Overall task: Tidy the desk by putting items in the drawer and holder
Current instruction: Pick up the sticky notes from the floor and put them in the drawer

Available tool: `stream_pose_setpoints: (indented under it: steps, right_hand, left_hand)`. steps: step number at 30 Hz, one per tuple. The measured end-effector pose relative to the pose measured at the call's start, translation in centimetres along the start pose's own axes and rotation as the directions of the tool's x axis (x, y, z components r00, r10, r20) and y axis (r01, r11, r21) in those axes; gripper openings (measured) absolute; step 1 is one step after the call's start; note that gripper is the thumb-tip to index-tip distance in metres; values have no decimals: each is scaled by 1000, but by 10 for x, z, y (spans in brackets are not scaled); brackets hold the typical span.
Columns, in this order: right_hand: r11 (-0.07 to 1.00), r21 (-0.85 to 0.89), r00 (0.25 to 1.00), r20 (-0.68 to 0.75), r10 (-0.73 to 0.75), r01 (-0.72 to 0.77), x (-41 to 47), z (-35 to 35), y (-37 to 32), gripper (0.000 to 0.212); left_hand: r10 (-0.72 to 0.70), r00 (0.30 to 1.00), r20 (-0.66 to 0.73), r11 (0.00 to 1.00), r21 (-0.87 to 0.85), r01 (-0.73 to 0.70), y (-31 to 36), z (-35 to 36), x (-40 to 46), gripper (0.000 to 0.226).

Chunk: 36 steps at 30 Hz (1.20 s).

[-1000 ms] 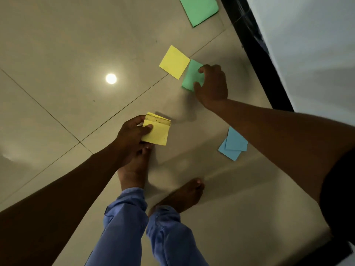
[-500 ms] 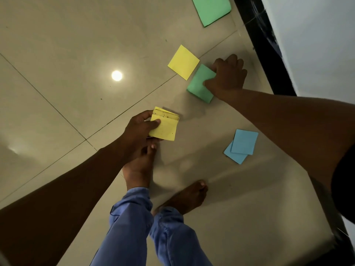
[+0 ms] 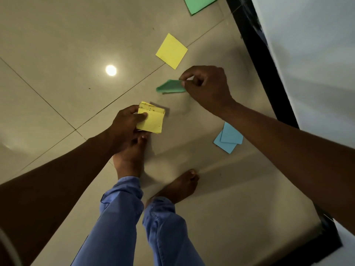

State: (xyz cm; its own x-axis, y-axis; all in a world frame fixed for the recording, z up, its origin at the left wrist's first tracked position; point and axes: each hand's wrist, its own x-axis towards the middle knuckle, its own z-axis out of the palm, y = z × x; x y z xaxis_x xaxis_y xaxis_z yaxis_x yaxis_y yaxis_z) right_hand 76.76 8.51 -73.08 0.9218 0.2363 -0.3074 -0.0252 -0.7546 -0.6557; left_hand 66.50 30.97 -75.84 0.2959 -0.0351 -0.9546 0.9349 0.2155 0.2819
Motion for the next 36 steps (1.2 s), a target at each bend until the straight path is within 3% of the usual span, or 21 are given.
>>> stream_pose_setpoints:
  steps: [4,8,13,19,30,36]
  right_hand:
    - [969,246,996,85,-35,13,-27,-4,-19,13]
    - [949,312,986,166,-12,-41,-38,0,-21,9]
    - [955,259,922,384,39,-148,-38,8,-15,35]
    - [984,150,849,528,-1,-92,-31,24,-17,21]
    - [999,19,932,361,28,-38,-31,51,-25,18]
    - [998,-59,941,338,7,14,-34,58,-21,22]
  left_hand:
    - [-23,1000,-2,1000,-4,23,-4,-2,-1,29]
    - [-21,1000,0,1000,13,21,-9,-9,0,31]
    - [-51,998,22,997,-49,52,-12,-10,-3,35]
    - [-76,994,75,995,-59,81,-11,-11,-11,36]
    - [-48,991,122,999,-8,49,-6,-8,-18,38]
    - [-50,990,131,998,-16,53,-8,-8,-19,40]
